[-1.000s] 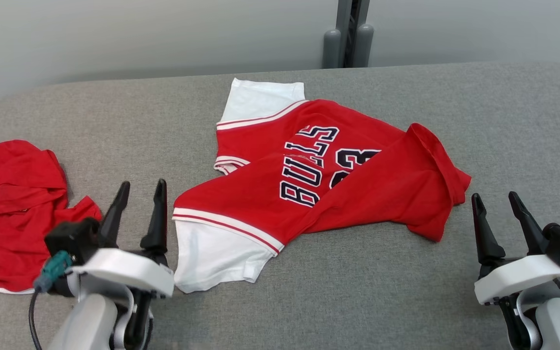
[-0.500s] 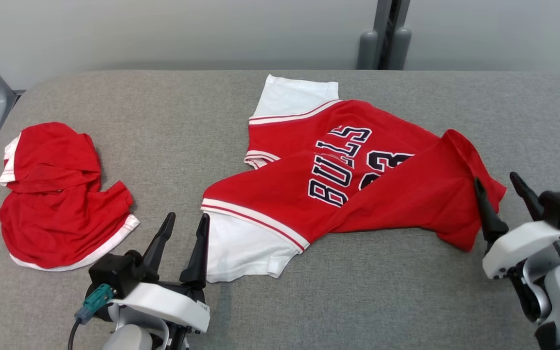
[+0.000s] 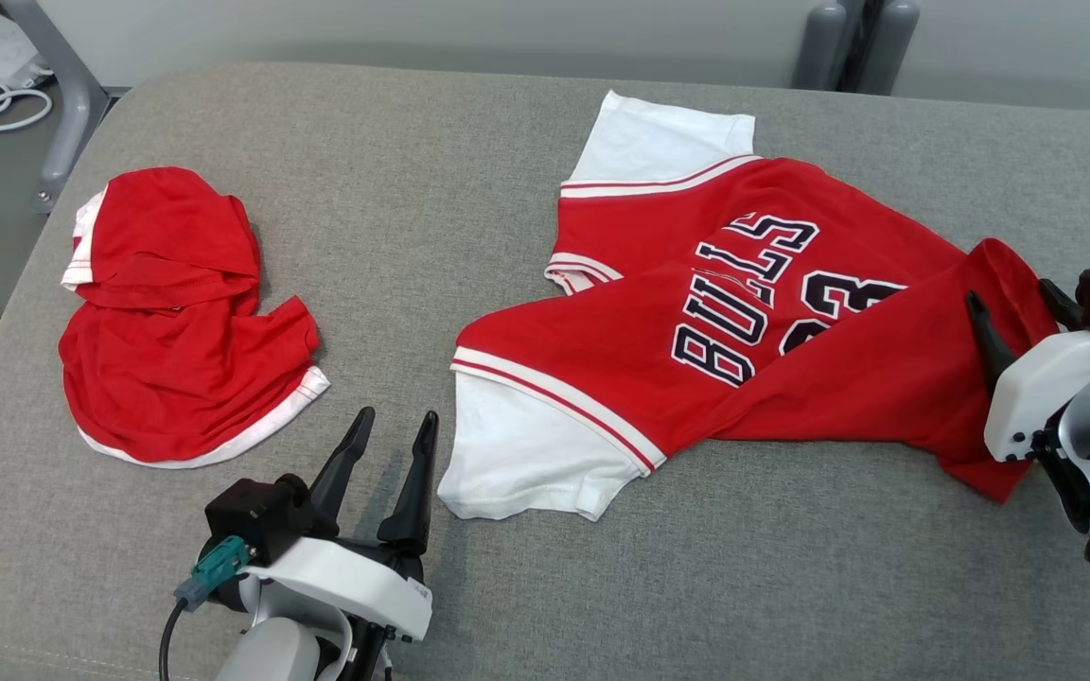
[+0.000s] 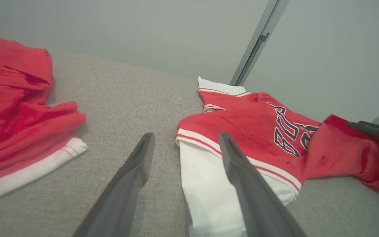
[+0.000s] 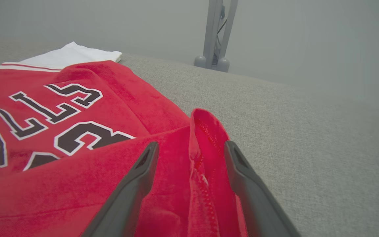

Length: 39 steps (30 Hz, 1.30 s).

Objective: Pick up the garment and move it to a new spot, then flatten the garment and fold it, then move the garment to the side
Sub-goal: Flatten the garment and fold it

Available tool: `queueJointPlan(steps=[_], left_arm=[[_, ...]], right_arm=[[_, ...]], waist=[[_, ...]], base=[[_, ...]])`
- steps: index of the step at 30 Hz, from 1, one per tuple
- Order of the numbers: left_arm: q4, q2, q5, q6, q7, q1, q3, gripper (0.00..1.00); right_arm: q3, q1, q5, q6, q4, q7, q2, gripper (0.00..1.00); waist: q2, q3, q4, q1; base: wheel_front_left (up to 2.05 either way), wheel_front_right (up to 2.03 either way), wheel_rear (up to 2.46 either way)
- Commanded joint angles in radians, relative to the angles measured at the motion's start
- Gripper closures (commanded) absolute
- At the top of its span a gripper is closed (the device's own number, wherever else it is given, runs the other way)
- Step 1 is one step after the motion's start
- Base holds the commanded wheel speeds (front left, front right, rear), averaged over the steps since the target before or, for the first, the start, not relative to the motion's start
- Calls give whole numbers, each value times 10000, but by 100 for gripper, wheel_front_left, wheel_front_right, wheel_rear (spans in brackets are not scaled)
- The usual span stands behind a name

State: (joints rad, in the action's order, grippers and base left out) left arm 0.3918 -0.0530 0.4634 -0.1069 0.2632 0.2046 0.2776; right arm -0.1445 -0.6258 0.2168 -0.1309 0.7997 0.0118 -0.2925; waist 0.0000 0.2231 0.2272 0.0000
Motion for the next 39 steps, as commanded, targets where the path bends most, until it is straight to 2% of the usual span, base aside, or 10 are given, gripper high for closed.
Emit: queueJointPlan(steps=[1,4,5,6,15,19,22,26,33,39], left_arm=[[16,-13,-59,-63,1,171,-28,0],[65,0,-76,-99,1,236,-54,0],[73,4,-83,-112,1,268,-65,0],[81,6,-86,-121,1,295,-81,0],[132,7,-104,-155,1,220,-199,0],[157,7,-160,-161,1,100,-277,0],[130,6,-189,-157,1,19,-389,0],[70,6,-175,-145,0,-86,-514,0],[45,2,-187,-173,1,-42,-572,0],[55,4,-71,-189,1,-13,-618,0]], right_arm=[[-67,-124,-67,3,119,-29,-112,0],[-203,-307,10,3,388,-86,-147,1],[-242,-364,53,3,466,-89,-160,57],[-291,-418,96,3,521,-76,-167,100],[-625,-568,578,3,505,369,244,100],[-1083,-159,1129,3,-143,610,432,100],[-1330,273,1994,3,-1021,589,498,100],[-1573,1228,3937,3,-2738,-81,556,100],[-1573,3257,6727,2,-5861,-1822,-170,100],[-884,4711,7844,2,-6691,-3000,-517,100]], waist=[[0,50,52,0],[0,103,85,0],[0,117,84,0],[0,127,77,0],[0,-118,-393,0],[0,-418,-836,0],[0,-622,-1218,0],[0,-737,-1764,0],[0,-633,-2479,0],[0,-695,-2638,0]], base=[[0,0,0],[0,0,0],[0,0,0],[0,0,0],[0,0,0],[0,0,0],[0,0,0],[0,0,0],[0,0,0],[0,0,0]])
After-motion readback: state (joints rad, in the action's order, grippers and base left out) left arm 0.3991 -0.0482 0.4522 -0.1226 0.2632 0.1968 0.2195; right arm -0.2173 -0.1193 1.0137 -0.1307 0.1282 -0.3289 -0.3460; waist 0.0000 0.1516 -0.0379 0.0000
